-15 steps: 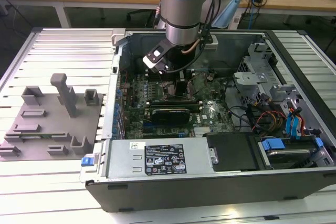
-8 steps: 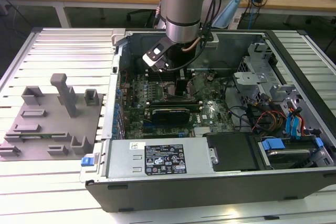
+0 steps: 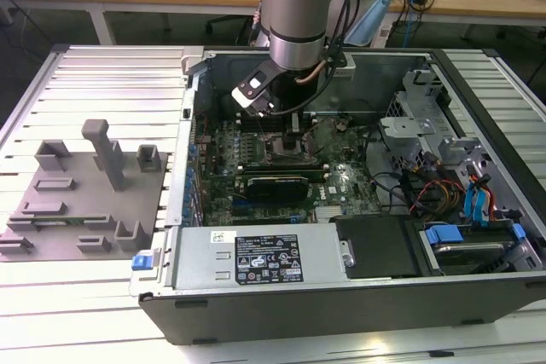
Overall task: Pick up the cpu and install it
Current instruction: 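Place the cpu into insertion slot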
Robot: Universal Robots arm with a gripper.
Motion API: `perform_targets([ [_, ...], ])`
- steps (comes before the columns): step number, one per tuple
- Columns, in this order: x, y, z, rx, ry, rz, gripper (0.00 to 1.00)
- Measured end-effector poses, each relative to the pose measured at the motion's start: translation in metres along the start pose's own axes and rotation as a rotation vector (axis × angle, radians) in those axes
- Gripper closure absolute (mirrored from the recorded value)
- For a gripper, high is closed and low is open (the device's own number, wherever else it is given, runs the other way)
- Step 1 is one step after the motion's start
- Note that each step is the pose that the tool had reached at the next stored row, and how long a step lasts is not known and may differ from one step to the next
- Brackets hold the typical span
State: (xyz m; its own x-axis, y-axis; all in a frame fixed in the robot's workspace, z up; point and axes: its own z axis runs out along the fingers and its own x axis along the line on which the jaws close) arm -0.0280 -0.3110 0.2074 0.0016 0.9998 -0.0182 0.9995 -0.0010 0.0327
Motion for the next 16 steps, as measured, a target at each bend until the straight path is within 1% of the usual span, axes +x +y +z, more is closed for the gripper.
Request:
perform_targets([
  [1, 0.0, 0.0, 0.0, 0.0, 0.0, 0.0, 0.83],
  [2, 0.0, 0.0, 0.0, 0.0, 0.0, 0.0, 0.89],
  [9, 0.0, -0.0007, 0.0, -0.0001, -0.0002, 0.0, 0.89],
  [14, -0.0001, -0.0015, 0.0035, 0.0002, 0.0011, 0.0, 0.89],
  [16, 0.0, -0.0014, 0.0038, -0.0002, 0.0018, 0.0, 0.89],
])
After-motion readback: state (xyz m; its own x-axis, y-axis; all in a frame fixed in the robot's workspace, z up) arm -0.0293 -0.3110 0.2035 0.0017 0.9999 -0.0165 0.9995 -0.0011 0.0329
